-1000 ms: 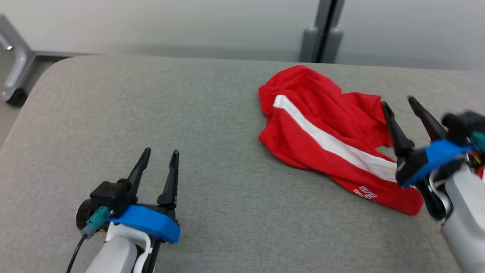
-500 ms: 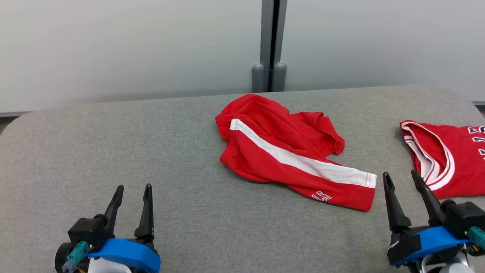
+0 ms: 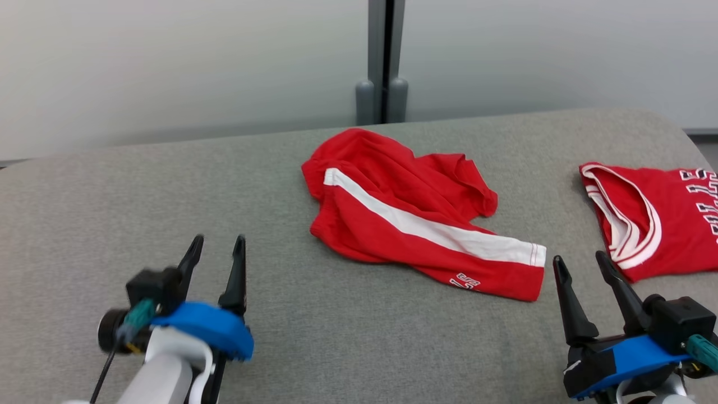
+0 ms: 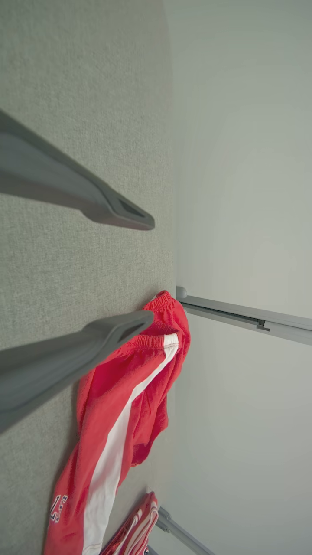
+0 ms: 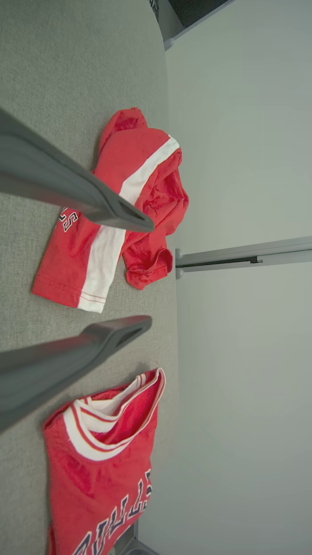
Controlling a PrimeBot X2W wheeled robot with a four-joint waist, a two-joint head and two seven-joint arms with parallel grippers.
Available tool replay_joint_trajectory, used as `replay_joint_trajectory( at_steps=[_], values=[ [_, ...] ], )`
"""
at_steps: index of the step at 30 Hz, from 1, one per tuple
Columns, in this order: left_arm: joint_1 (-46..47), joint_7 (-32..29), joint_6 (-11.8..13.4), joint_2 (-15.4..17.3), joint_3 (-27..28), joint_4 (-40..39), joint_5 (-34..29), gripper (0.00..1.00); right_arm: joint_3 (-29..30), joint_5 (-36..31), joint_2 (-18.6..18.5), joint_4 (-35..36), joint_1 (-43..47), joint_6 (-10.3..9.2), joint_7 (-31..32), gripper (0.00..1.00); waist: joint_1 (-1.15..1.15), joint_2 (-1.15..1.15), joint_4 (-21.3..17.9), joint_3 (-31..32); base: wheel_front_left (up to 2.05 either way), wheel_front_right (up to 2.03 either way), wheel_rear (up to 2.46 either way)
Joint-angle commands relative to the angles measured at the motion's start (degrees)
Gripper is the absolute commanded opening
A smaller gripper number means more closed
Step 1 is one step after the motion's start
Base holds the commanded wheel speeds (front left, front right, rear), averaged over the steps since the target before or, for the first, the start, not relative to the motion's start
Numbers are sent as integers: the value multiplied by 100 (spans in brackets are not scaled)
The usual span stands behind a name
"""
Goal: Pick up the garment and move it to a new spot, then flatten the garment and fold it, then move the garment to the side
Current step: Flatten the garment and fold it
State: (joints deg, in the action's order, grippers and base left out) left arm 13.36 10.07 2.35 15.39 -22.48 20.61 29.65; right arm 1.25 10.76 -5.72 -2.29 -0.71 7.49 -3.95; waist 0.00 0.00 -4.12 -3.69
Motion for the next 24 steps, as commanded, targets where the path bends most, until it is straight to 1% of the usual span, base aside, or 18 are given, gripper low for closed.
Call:
replay_joint_trajectory(
  at_steps=[1,5,8,10,15,19,24],
  values=[
    [185,-57,-27,-37,-13,68,-29,100,-20,54,19,30,-9,1,14,100,0,0,-21,-50,0,0,0],
    [1002,-422,-170,-170,-146,630,-36,100,-161,66,5,69,-200,1,55,100,0,0,-241,-388,0,0,0],
    [1515,-672,-298,-220,-130,1190,51,100,-313,90,-1,56,-329,1,36,100,0,0,-495,-672,0,0,0],
    [1831,-758,-327,-208,-58,1516,135,100,-425,39,-8,41,-438,1,5,100,0,0,-694,-858,0,0,0],
    [2370,-1011,-513,-241,103,2178,410,100,-536,6,49,-45,-579,1,-108,100,0,0,-1032,-1170,0,0,0],
    [2684,-1206,-679,-307,225,2480,673,100,-568,48,62,-156,-643,1,-224,100,0,0,-1170,-1261,0,0,0],
    [2930,-1419,-786,-393,244,2734,883,100,-653,67,101,-278,-732,1,-282,100,0,0,-1262,-1288,0,0,0]
  ],
)
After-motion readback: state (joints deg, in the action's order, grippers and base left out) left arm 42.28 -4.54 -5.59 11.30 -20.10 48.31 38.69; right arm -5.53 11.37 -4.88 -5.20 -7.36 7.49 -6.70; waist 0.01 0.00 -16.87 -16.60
